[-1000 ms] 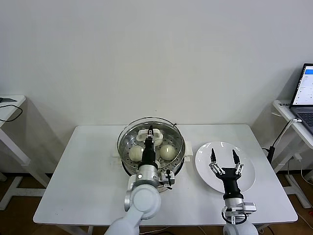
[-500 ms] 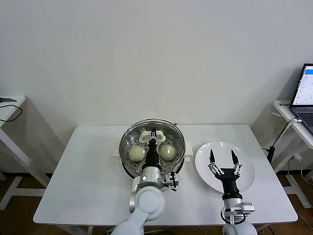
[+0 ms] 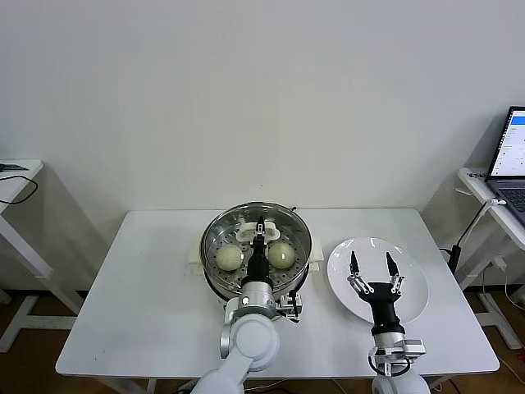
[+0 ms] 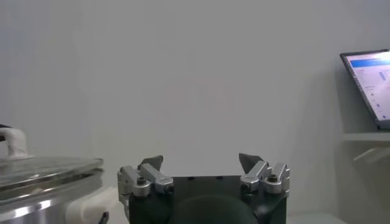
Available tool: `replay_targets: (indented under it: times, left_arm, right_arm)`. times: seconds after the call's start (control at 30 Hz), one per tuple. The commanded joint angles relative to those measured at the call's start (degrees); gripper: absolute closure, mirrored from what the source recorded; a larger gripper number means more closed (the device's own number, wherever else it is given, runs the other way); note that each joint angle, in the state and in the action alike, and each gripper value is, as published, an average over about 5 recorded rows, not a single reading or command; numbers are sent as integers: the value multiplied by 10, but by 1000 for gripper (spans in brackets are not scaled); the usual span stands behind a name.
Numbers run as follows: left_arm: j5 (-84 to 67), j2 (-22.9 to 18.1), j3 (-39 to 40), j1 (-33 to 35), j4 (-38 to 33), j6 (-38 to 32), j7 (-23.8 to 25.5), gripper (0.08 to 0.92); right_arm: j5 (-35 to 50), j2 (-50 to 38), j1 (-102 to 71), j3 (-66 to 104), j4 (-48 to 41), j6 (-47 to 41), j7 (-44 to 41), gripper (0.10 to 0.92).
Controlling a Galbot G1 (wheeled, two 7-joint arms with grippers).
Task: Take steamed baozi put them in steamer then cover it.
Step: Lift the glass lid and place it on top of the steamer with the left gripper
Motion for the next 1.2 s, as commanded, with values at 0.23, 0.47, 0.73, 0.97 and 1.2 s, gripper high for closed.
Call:
replay_targets:
  times: [0.23, 0.47, 0.73, 0.97, 1.2]
  left_arm:
    - [2, -2, -4, 4, 6, -6, -7, 812]
    - [2, -2, -6, 5, 7, -9, -9, 812]
    - [1, -1, -10, 5, 10, -12, -9, 812]
    - [1, 0, -11, 8, 9, -14, -8, 812]
    - [1, 0, -12, 11, 5, -15, -6, 812]
  right_arm:
    - [-2, 0, 1, -2, -2, 0, -1, 203]
    - [-3, 0, 1, -3, -2, 1, -1, 203]
    - [-6, 1, 1, -5, -2, 1, -2, 203]
    - [-9, 1, 0, -5, -1, 2, -2, 203]
    - [-10, 1, 0, -6, -1, 2, -2, 203]
